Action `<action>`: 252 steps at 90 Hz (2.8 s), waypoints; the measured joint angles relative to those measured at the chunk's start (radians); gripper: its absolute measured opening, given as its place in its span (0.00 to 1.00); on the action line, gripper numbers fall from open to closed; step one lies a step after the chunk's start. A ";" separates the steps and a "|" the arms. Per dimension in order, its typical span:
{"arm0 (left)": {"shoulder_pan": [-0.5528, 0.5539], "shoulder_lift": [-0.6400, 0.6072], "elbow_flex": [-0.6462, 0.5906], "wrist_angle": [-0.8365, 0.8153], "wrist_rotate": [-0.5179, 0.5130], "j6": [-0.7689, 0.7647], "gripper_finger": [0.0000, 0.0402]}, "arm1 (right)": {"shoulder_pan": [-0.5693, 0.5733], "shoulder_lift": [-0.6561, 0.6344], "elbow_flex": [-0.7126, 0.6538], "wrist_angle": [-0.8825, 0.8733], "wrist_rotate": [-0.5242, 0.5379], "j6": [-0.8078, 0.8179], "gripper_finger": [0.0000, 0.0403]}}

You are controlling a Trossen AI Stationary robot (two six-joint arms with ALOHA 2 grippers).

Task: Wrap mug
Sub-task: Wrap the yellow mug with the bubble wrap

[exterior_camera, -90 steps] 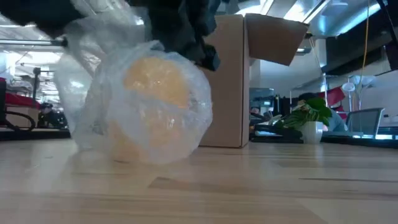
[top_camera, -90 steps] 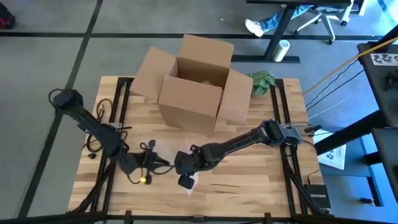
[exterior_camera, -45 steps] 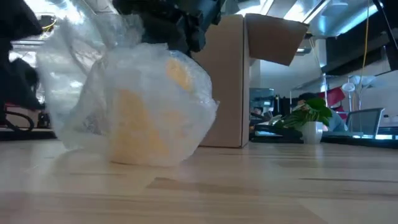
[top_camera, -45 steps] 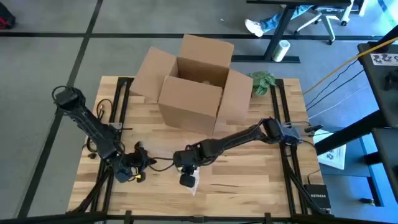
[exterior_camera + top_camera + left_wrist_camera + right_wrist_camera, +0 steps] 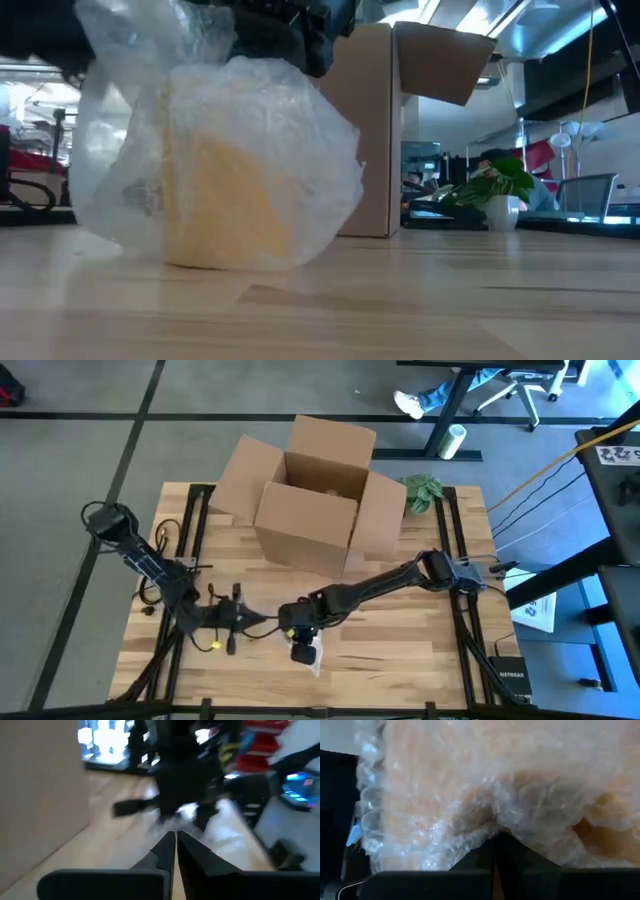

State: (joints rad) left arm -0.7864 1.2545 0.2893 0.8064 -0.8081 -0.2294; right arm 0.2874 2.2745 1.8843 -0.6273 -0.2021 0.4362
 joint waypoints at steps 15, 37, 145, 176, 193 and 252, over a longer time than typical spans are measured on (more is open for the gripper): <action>0.074 0.018 0.000 -0.010 0.120 -0.049 0.00 | 0.000 0.000 0.000 0.004 0.006 0.000 0.00; 0.143 0.111 0.044 -0.002 0.239 -0.082 0.00 | 0.000 0.005 0.042 -0.057 0.007 0.015 0.00; 0.152 0.214 0.175 -0.003 0.353 -0.020 0.00 | 0.006 0.001 0.071 -0.147 0.195 0.054 0.00; -0.006 0.038 0.175 -0.260 0.164 -0.057 0.00 | 0.007 0.000 0.012 -0.066 0.157 0.063 0.00; -0.105 -0.069 0.175 -0.622 0.080 -0.320 0.00 | 0.007 0.000 0.012 -0.064 0.156 0.059 0.00; -0.041 0.233 0.174 -0.850 0.220 -0.717 0.00 | 0.006 0.001 0.012 -0.002 0.129 0.056 0.00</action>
State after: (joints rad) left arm -0.8278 1.4871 0.4635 -0.0435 -0.5881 -0.9467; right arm 0.2939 2.2757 1.8961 -0.6294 -0.0727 0.4923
